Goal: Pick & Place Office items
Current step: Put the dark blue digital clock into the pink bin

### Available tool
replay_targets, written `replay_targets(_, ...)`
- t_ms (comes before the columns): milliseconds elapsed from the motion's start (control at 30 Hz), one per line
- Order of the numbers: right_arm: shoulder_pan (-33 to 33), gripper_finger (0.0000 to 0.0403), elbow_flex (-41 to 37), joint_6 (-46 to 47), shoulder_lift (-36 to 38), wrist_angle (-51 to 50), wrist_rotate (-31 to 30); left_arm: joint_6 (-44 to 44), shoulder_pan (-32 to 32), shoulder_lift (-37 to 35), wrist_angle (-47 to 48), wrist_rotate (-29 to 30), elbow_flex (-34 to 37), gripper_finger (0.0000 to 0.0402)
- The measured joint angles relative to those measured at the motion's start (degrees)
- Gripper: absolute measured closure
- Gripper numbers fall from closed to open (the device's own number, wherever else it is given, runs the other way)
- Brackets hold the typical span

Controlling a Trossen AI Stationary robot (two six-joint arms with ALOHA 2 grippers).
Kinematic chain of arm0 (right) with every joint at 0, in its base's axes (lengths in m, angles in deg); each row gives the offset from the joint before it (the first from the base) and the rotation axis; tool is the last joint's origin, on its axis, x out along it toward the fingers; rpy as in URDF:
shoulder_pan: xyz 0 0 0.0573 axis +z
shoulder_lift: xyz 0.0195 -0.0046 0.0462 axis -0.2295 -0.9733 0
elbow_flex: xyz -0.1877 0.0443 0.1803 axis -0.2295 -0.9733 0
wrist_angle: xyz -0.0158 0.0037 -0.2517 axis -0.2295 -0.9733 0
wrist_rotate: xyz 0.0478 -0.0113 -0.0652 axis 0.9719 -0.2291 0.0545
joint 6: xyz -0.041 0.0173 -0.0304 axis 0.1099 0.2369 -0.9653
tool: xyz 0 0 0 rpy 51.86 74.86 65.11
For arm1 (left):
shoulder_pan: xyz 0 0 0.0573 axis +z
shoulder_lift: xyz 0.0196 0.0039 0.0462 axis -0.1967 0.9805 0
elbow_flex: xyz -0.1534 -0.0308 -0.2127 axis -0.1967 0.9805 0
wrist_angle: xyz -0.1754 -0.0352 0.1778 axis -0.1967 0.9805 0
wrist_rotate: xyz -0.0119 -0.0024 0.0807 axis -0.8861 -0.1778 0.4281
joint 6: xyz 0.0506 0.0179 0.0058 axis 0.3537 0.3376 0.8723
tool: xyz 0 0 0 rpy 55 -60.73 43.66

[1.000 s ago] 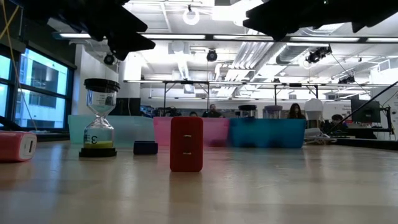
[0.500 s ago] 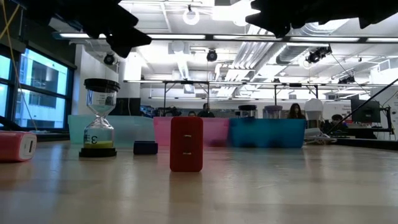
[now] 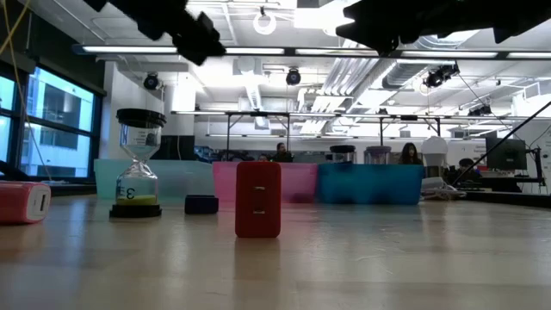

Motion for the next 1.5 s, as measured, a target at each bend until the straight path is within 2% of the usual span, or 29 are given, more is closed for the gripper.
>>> replay_targets(167,0.0,0.0156,-0.04,-0.04,0.02,-0.47,0.08,12.64,0.12,5.93,0.64,-0.27,-1.48,0.0175)
replay_targets(267,0.0,0.0155,-0.04,-0.03,0.02,-0.45,0.16,17.27,0.63,8.43,-0.12,-0.38,-2.0,0.0175)
replay_targets(400,0.0,0.0156,-0.04,0.18,0.02,-1.34,0.18,16.16,2.56,10.32,-1.56,-1.93,-1.99,0.0175)
replay_targets(567,0.0,0.0156,-0.02,0.23,0.02,-1.72,0.2,14.93,5.49,12.3,-1.31,-7.62,-1.91,0.0175)
replay_targets(733,0.0,0.0156,-0.02,0.38,0.04,-1.7,0.3,15.67,6.11,13.44,-1.68,-7.87,-2.03,0.0175)
replay_targets(867,0.0,0.0155,-0.02,0.38,0.04,-1.7,0.29,15.85,6.87,14.46,-1.76,-6.57,-1.96,0.0175)
replay_targets(1133,0.0,0.0155,-0.02,0.38,0.04,-1.72,0.29,15.28,8.76,15.25,-1.85,7.84,-1.94,0.0175)
replay_targets(1200,0.0,0.0155,-0.02,0.38,0.04,-1.71,0.27,15.67,9.06,15.25,-1.57,7.94,-1.94,0.0175)
replay_targets(1367,-0.01,0.0155,-0.02,0.38,0.04,-1.72,0.35,24.59,9.11,15.56,0.49,4.72,-1.94,0.0175)
replay_targets(1500,-0.01,0.0155,-0.02,0.38,0.04,-1.74,1.59,27.59,9.69,16.33,2.38,4.56,-1.94,0.0175)
